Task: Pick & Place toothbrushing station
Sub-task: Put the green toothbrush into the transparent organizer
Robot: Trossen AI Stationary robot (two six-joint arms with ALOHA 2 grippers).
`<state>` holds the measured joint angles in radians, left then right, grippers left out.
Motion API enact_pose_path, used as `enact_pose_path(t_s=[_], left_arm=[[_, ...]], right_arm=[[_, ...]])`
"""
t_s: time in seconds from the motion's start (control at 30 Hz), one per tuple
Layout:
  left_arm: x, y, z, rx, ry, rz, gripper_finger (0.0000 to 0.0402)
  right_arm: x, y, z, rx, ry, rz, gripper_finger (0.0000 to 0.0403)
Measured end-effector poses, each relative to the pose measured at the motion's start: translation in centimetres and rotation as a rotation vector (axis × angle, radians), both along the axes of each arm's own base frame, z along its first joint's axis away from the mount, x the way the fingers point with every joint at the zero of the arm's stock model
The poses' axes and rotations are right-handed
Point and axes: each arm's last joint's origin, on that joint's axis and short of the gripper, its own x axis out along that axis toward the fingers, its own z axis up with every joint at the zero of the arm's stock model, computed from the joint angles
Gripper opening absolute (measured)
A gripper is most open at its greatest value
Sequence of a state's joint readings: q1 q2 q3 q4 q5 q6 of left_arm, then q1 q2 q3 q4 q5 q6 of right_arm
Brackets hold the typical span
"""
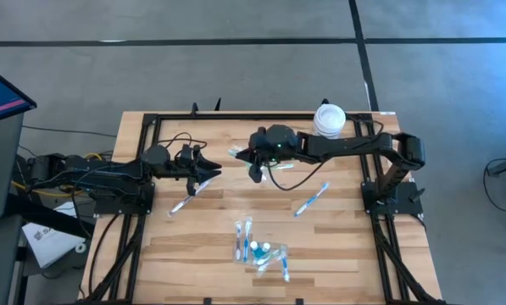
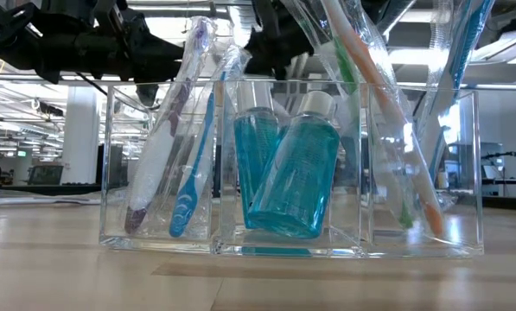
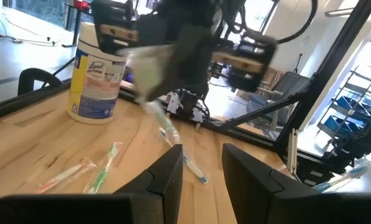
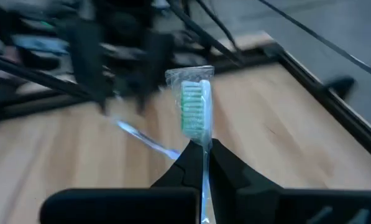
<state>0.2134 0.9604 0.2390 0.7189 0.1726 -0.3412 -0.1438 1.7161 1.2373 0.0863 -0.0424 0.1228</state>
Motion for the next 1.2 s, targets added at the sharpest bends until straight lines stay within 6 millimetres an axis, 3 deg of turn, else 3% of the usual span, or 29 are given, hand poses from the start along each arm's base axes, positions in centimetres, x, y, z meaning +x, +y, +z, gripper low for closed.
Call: enact_pose_path(t_s=[0.4, 0.7, 1.2], left_arm=[[0.3, -0.7, 0.5, 0.058, -0.071, -0.017, 0.0108], [1.5, -1.9, 0.6, 0.149, -0.186, -0.011, 0.0108], [3.7, -3.1, 0.3, 0.243, -0.286, -0.056, 0.0108]], right_arm=[[0.9, 2.8, 2.2, -0.055, -0.242, 0.172, 0.0000], [1.1, 3.6, 3.4, -0.078, -0.373, 0.240, 0.0000], [1.1, 4.0, 3.7, -0.077, -0.405, 0.269, 0.0000]])
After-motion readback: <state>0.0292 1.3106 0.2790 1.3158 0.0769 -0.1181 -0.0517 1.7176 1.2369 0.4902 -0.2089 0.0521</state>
